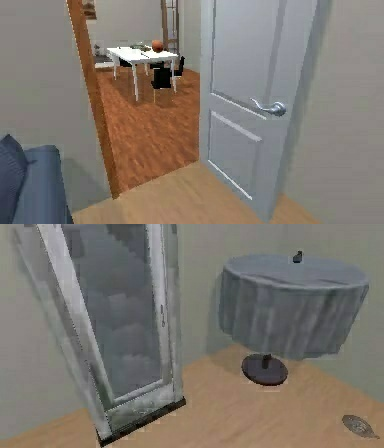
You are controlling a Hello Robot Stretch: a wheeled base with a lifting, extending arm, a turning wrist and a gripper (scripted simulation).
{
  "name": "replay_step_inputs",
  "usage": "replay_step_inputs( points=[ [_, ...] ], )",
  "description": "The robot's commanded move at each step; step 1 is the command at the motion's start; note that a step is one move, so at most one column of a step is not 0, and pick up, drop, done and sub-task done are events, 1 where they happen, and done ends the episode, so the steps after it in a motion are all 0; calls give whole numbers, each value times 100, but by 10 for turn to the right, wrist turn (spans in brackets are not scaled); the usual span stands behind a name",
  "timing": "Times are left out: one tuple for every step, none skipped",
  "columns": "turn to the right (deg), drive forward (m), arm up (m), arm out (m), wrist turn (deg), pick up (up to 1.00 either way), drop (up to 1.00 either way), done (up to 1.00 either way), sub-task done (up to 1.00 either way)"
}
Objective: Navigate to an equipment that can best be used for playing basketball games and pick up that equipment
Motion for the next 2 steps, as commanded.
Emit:
replay_step_inputs(
  points=[
    [0, 55, 0, 0, 0, 0, 0, 0, 0],
    [-90, 0, 0, 0, 0, 0, 0, 0, 0]
  ],
)
